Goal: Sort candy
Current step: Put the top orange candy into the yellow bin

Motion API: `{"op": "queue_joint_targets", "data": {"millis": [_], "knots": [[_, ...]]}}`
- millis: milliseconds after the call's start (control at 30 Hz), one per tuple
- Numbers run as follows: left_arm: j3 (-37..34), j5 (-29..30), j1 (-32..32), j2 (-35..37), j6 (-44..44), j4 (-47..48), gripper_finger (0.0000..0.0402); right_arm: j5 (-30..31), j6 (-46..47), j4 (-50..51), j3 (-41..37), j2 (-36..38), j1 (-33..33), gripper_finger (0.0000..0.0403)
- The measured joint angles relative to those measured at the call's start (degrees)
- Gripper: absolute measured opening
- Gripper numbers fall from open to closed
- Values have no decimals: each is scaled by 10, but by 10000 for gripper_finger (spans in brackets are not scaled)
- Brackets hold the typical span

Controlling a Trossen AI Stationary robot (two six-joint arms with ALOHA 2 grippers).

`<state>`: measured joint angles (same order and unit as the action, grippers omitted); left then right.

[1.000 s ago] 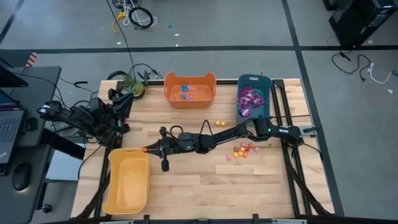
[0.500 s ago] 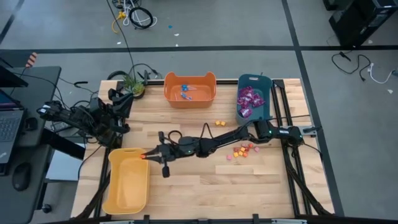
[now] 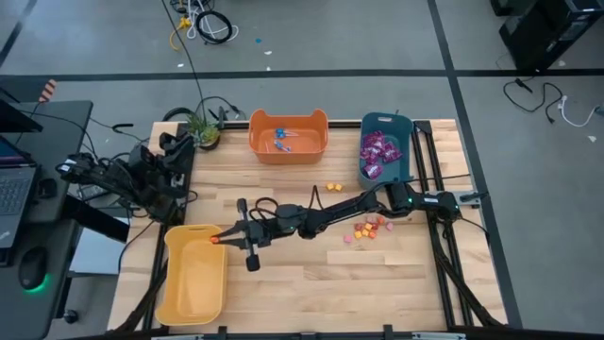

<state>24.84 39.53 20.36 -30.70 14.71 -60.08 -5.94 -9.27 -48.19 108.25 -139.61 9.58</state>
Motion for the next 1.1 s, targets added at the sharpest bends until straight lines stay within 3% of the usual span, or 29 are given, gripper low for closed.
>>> {"op": "queue_joint_targets", "data": {"millis": [133,533,833,967,1100], "knots": [[0,0,0,0,0,-4,67,6,-22,36,13,0,1,24],[0,0,0,0,2,-8,67,-16,-25,22,15,2,-3,23],[0,4,0,43,59,-8,67,-113,0,78,15,72,3,23],[0,5,0,63,61,-1,67,-105,-12,143,15,111,8,23],[0,5,0,76,61,-1,67,-89,-13,127,16,122,9,22]]}}
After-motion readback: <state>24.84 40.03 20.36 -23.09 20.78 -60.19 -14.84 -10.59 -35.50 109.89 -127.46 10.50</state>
